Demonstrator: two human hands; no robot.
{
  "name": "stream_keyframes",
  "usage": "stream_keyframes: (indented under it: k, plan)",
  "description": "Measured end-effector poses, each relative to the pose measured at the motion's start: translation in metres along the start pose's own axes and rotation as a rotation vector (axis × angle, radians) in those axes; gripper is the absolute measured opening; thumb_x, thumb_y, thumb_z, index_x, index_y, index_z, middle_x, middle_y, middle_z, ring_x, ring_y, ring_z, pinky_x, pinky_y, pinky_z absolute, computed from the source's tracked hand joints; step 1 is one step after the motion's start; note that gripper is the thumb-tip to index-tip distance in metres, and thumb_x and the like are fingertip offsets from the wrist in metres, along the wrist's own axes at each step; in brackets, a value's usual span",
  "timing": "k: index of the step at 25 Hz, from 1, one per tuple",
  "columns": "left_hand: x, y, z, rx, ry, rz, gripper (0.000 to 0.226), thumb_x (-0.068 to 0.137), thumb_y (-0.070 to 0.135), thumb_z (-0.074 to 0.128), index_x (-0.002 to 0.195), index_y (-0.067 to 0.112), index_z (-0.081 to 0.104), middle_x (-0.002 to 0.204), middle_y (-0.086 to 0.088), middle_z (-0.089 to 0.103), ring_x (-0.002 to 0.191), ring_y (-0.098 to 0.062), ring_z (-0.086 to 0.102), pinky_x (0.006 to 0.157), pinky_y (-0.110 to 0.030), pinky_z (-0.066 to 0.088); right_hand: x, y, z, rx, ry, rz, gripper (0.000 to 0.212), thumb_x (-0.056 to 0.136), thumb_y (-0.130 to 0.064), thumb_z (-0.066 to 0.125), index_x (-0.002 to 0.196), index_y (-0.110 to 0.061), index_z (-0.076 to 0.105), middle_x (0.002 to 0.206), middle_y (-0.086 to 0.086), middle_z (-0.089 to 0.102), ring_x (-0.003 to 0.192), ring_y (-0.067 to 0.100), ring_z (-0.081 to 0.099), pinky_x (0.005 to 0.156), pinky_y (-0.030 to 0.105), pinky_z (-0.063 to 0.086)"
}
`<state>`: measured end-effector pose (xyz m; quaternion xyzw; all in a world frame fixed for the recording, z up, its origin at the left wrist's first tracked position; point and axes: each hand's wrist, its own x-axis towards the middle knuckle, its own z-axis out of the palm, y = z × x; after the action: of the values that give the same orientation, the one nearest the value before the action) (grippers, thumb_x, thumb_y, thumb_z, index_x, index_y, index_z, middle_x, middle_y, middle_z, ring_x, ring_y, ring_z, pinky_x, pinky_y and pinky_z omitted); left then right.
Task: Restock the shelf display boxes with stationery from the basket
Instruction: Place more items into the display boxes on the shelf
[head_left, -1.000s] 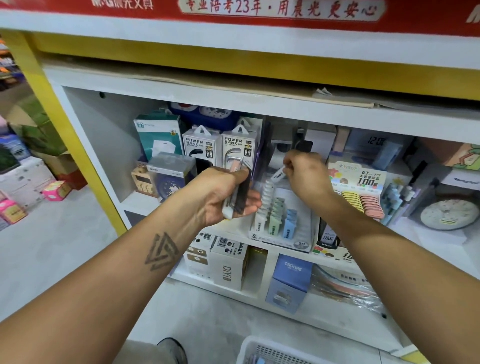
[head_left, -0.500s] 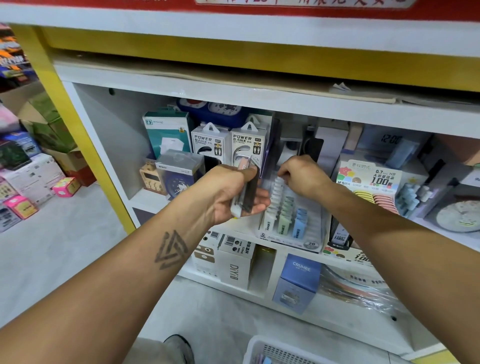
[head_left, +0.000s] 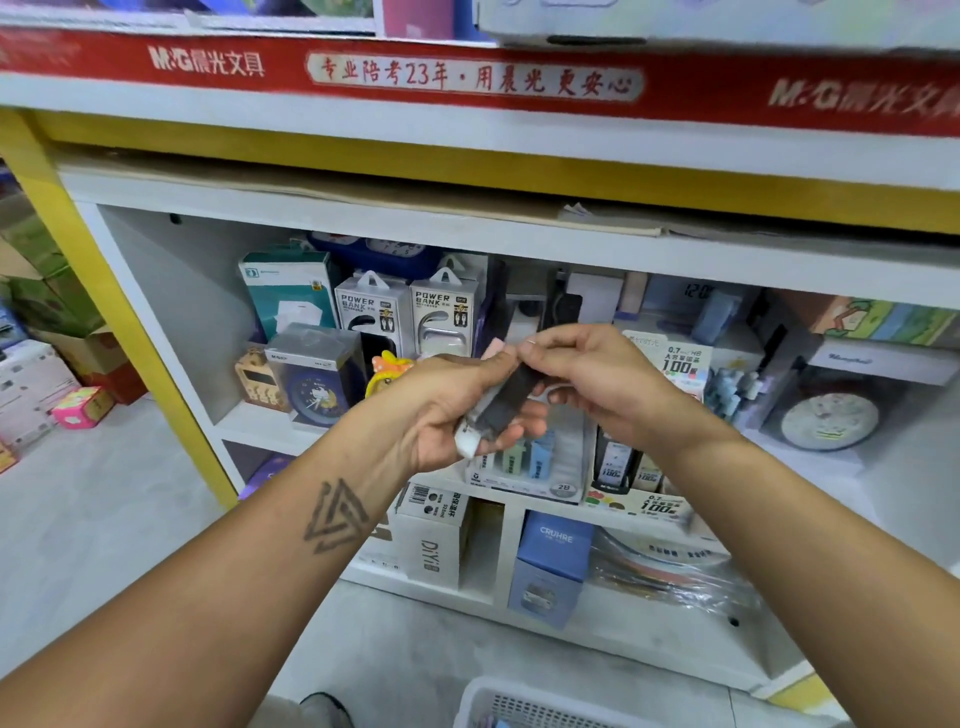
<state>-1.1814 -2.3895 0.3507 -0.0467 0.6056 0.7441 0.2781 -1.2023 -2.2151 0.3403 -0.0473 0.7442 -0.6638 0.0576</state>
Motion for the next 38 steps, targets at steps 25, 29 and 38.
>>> stream_keyframes:
  k: [25,29,38]
  plan:
    - [0.029,-0.009,0.075,0.112,-0.007,0.033,0.043,0.099,0.032,0.038,0.111,-0.001,0.063,0.063,-0.007,0.053,0.045,-0.015,0.035,0.039,-0.017,0.023,-0.076,0.017,-0.089,-0.819,0.193,-0.395,0.029,0.088,-0.012,0.075,0.114,-0.026,0.07,0.106,-0.004,0.073,0.089,0.015,0.068,0.086,0.036,0.057]
    - [0.023,-0.01,0.067,0.093,-0.004,0.098,0.024,0.102,0.015,0.045,0.116,-0.001,0.056,0.065,-0.014,0.065,0.045,-0.017,0.044,0.038,-0.019,0.027,-0.073,0.029,-0.075,-0.963,0.136,-0.354,0.023,0.092,-0.015,0.068,0.11,-0.027,0.059,0.095,-0.001,0.069,0.087,0.021,0.064,0.079,0.041,0.055]
    - [0.016,-0.009,0.047,0.138,-0.038,0.084,0.028,0.1,0.004,0.05,0.127,0.003,0.054,0.079,-0.022,0.069,0.053,-0.022,0.053,0.041,-0.021,0.037,-0.067,0.033,-0.065,-1.13,0.136,-0.419,0.017,0.092,-0.01,0.065,0.102,-0.016,0.078,0.1,-0.005,0.056,0.095,0.016,0.054,0.077,0.032,0.048]
